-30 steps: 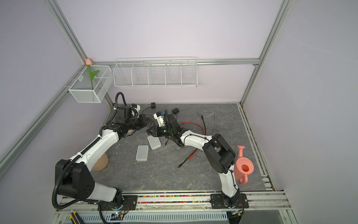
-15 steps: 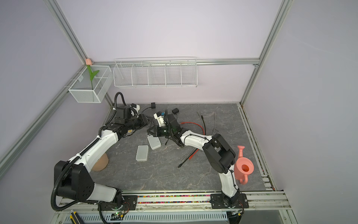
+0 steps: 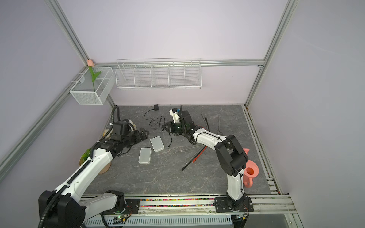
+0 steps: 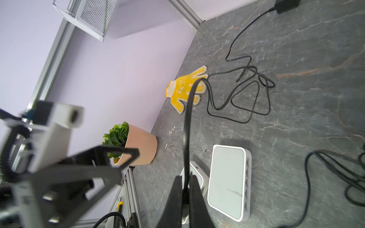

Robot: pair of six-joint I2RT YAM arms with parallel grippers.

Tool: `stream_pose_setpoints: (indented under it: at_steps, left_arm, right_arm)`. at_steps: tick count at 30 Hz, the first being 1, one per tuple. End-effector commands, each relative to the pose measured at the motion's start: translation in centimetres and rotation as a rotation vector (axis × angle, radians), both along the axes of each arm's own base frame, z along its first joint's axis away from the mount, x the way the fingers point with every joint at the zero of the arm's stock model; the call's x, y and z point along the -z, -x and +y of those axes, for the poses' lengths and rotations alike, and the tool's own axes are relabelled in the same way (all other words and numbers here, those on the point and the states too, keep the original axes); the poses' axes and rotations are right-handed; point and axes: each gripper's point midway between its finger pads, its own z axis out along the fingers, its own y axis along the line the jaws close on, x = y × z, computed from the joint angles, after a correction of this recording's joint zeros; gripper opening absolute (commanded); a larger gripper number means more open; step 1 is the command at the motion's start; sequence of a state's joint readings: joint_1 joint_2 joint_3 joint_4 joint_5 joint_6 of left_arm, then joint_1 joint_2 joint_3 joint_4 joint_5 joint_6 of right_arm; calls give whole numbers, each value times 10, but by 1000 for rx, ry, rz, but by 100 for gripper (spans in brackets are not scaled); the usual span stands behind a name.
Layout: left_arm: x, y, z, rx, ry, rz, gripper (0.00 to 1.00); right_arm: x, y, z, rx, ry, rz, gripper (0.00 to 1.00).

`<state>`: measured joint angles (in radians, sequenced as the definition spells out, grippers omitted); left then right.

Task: Insert the plug into the switch port

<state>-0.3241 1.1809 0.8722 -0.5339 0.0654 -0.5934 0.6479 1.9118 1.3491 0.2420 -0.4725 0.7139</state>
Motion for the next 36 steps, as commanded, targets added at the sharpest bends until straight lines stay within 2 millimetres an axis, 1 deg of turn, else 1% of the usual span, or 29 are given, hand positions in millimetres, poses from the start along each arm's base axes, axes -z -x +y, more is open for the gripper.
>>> stream_pose_setpoints:
  at_steps: [1,5,10,15,17,23,29,36]
  left_arm:
    - [32,24,8,-21,-124,98,97]
    - [53,37,10,-9,-204,156,97]
    - [75,45,14,-11,-221,191,98]
    - [103,47,3,35,-194,251,98]
    - [108,47,1,44,-193,261,96]
    - [115,45,-1,53,-196,271,94]
    - [126,48,2,49,-216,301,87]
    - [140,53,7,46,-250,343,80]
  right_arm:
    - [-20,9,-1,-36,-8,-30,7]
    - [-19,10,-4,-32,-10,-29,7]
    - [-17,14,-9,-26,-17,-22,7]
    - [-16,17,-12,-22,-20,-19,7]
    - [-16,18,-14,-19,-18,-20,7]
    - [-12,21,-18,-6,-16,-19,7]
    - [-11,20,-19,2,-25,-13,7]
    - [-14,19,-20,8,-38,-21,7]
